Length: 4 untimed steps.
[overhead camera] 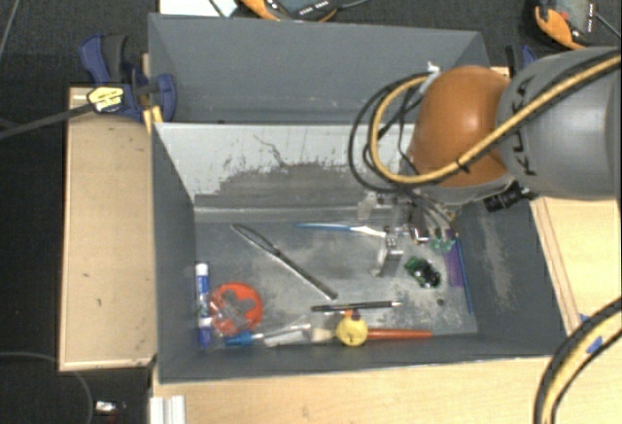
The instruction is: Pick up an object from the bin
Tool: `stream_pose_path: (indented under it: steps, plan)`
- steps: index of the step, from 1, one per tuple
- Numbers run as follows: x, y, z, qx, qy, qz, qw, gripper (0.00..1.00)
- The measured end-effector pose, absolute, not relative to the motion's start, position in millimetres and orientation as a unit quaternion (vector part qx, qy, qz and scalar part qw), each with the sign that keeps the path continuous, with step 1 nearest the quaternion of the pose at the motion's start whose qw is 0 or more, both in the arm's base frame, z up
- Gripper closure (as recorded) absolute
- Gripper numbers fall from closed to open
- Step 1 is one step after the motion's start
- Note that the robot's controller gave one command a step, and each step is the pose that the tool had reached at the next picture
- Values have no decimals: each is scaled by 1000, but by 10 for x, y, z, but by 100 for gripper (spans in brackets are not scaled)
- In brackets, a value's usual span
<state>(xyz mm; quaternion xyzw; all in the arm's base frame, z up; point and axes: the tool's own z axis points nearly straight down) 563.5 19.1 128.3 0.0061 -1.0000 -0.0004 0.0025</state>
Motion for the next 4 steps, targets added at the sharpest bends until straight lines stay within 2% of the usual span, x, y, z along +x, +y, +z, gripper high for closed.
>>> stream_pose_path:
  steps: [1, 2, 3, 4]
  plan:
    - [5653, 191, 1329, 6, -1000, 0, -1, 0]
    - [5122, 1235, 702, 37, -999, -2, 0, 0]
    - [5937, 154, 1100, 8, -1000, 3, -9, 0]
    - [5719, 1271, 1005, -63, -998, -4, 1, 0]
